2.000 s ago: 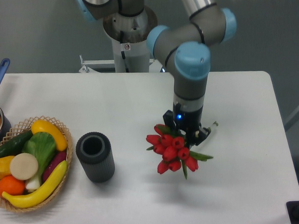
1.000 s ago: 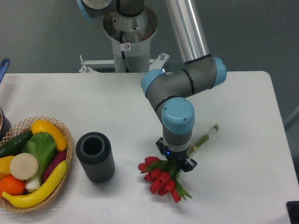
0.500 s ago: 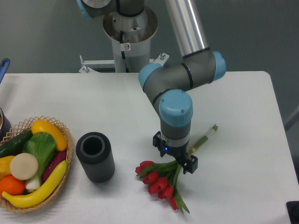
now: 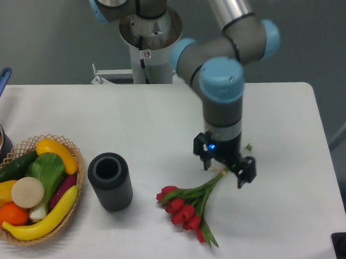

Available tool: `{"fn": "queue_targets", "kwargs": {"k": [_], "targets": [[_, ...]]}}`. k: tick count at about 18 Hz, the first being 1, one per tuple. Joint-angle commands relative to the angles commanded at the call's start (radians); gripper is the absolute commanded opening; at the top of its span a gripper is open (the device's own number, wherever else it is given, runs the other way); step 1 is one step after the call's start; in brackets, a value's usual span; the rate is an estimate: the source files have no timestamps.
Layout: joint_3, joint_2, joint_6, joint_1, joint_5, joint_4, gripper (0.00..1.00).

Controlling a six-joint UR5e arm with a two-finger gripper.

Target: Place the flowers on the table

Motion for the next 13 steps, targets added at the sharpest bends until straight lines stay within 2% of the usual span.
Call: {"fn": "queue_targets", "kwargs": {"k": [3,6,9,13], "targets": [[0.005,0.051,0.126,0.066,-0.071,-0.081,1.0],[-0.006,0.092,0.216,0.112,-0.094,-0.152,1.0],[-0.011,0.127,0.403,0.178,-0.112,-0.235,1.0],[-0.015,0.155,0.467,0.195,-0.112,-0.25,1.0]]}}
